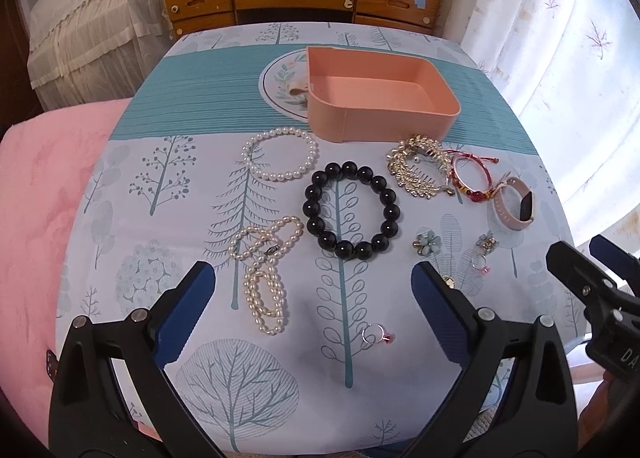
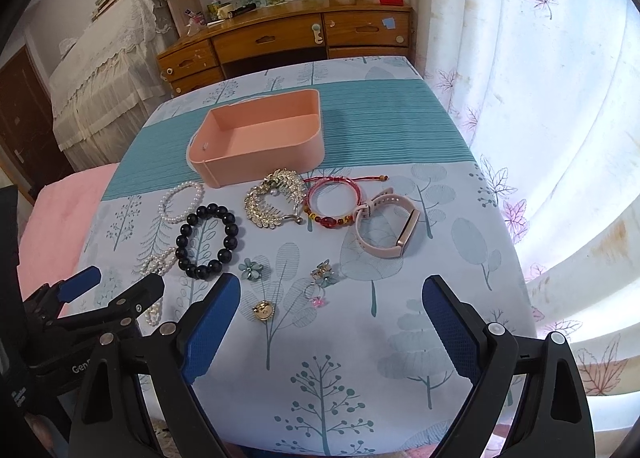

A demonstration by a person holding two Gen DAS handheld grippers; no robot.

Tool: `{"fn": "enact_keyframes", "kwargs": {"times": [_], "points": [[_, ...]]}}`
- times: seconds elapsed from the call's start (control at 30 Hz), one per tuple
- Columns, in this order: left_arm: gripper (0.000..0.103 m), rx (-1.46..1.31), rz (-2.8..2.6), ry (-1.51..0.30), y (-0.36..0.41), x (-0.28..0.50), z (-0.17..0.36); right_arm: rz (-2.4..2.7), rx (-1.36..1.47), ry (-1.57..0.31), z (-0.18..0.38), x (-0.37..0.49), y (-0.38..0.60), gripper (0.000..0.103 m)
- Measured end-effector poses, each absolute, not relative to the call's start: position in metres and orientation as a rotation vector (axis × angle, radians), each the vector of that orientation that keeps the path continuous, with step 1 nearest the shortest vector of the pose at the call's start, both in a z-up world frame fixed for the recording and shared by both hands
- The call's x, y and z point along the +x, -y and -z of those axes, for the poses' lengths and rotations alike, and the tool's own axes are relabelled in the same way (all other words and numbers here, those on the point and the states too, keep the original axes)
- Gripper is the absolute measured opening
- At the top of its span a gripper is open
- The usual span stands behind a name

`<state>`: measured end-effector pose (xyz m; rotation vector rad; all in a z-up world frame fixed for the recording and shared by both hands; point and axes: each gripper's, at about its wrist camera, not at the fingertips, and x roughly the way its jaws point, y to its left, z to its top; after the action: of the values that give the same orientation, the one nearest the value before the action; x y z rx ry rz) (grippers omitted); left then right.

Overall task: Organize jewelry
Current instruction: 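Move the right tool to the gold leaf comb while the left tool approaches the black bead bracelet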

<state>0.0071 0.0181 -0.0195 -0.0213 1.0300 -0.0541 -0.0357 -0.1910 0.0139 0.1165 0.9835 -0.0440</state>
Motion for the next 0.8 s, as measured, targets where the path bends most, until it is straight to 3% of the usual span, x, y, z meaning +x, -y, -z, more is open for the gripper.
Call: {"fn": "enact_keyframes", "kwargs": {"times": [0.4,0.8], "points": [[0.098,-0.045,0.037,-1.003,-0.033,0.016,0.022,-0.008,0.088,-1.012,-0.002,-0.023,0.176,0.078],[0.098,-0.039,0.052,-1.038,-0.059,0.041,0.024,-0.056,0.091,-1.060,0.014,0.012,0.171,0.070]]}}
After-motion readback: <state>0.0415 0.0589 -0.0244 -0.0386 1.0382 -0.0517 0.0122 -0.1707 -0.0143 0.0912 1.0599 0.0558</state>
